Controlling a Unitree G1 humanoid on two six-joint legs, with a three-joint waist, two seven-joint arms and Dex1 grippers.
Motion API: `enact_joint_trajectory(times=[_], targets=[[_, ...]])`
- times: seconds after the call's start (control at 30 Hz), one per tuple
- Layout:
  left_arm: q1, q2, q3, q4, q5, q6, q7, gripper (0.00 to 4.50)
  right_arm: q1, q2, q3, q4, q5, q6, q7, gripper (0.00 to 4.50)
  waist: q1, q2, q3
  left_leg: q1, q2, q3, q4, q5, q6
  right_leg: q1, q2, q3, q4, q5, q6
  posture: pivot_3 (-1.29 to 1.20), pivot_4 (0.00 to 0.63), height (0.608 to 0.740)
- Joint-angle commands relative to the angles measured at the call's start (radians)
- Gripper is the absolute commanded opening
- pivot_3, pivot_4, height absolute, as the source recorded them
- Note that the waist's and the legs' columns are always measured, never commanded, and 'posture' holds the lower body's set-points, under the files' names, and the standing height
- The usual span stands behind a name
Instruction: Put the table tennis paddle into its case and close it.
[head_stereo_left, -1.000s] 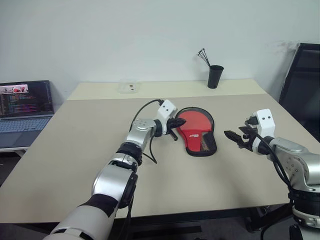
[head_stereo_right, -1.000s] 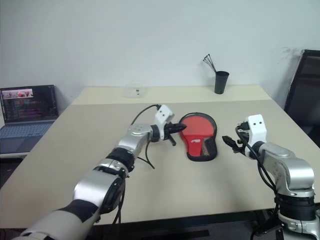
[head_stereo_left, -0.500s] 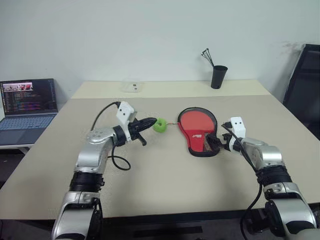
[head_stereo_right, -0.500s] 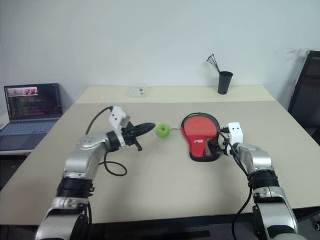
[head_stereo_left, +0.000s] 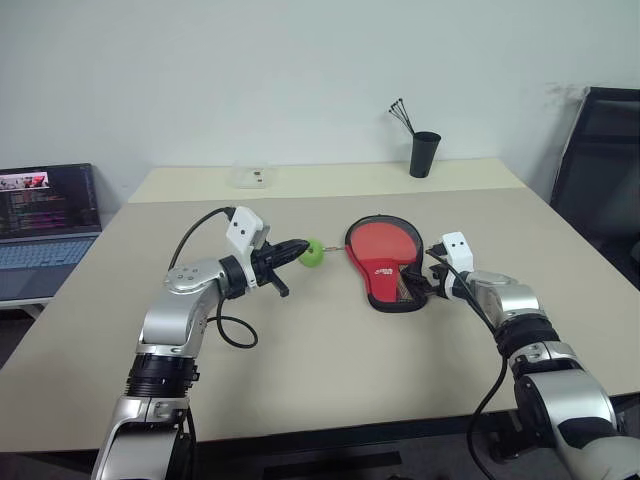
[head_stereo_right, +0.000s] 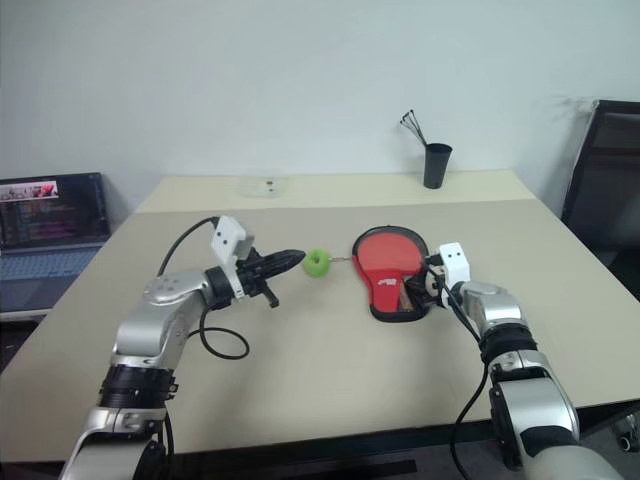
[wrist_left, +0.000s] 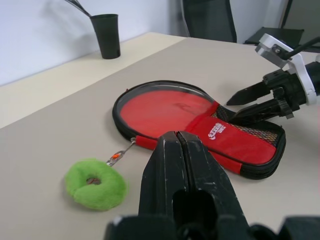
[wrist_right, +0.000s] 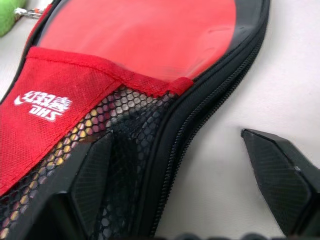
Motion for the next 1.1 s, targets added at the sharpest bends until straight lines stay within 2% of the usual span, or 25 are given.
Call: enact_joint_trajectory(times=[0.03, 0.23, 0.37, 0.53, 0.67, 1.1], targets=[[-0.013, 0.017, 0.003, -0.013, -0.014, -0.022, -0.015, 0.00, -0.011, 0.033, 0.031, 0.050, -0.028, 0.006, 0.027, 3.21, -0.004, -0.001, -0.002, 0.000, 0.000, 0.000, 0.000, 0.000, 0.000, 0.000, 0.000, 0.000, 0.000, 0.000, 0.000, 0.00, 0.150, 0.740], [0.031, 0.055, 0.009, -0.013, -0.025, -0.028, -0.068, 0.00, -0.033, 0.065, 0.022, 0.088, -0.035, 0.030, 0.040, 1.12, -0.009, -0.004, -0.005, 0.006, 0.001, 0.001, -0.001, 0.000, 0.000, 0.004, 0.001, 0.001, 0.000, 0.000, 0.000, 0.00, 0.150, 0.740], [0.084, 0.101, 0.017, -0.037, -0.053, -0.019, -0.141, 0.00, -0.041, 0.081, 0.002, 0.088, -0.022, 0.066, 0.051, 0.03, -0.012, -0.004, -0.005, 0.013, 0.001, 0.001, -0.002, 0.000, 0.000, 0.011, 0.001, 0.001, -0.001, 0.000, 0.000, 0.00, 0.150, 0.740], [0.187, 0.198, 0.024, -0.096, -0.121, 0.027, -0.271, 0.00, -0.031, 0.102, -0.019, -0.024, 0.020, 0.169, 0.073, 0.03, -0.018, -0.004, -0.005, 0.013, 0.002, 0.000, -0.003, 0.000, 0.000, 0.012, 0.001, 0.000, -0.002, 0.000, -0.001, 0.00, 0.150, 0.740], [0.272, 0.290, 0.023, -0.159, -0.170, 0.075, -0.364, 0.00, 0.034, 0.139, -0.024, -0.294, 0.099, 0.371, 0.069, 0.03, -0.025, -0.004, -0.005, 0.013, 0.004, -0.002, -0.004, 0.000, 0.000, 0.012, 0.001, 0.000, -0.002, -0.001, -0.001, 0.00, 0.150, 0.740], [0.390, 0.390, 0.020, -0.303, -0.258, 0.140, -0.460, 0.00, 0.315, 0.236, -0.042, -0.945, 0.243, 0.817, -0.103, 0.03, -0.018, -0.003, -0.005, 0.010, 0.008, -0.010, -0.004, -0.001, 0.000, 0.011, 0.001, -0.003, -0.003, -0.004, 0.004, 0.00, 0.150, 0.740]])
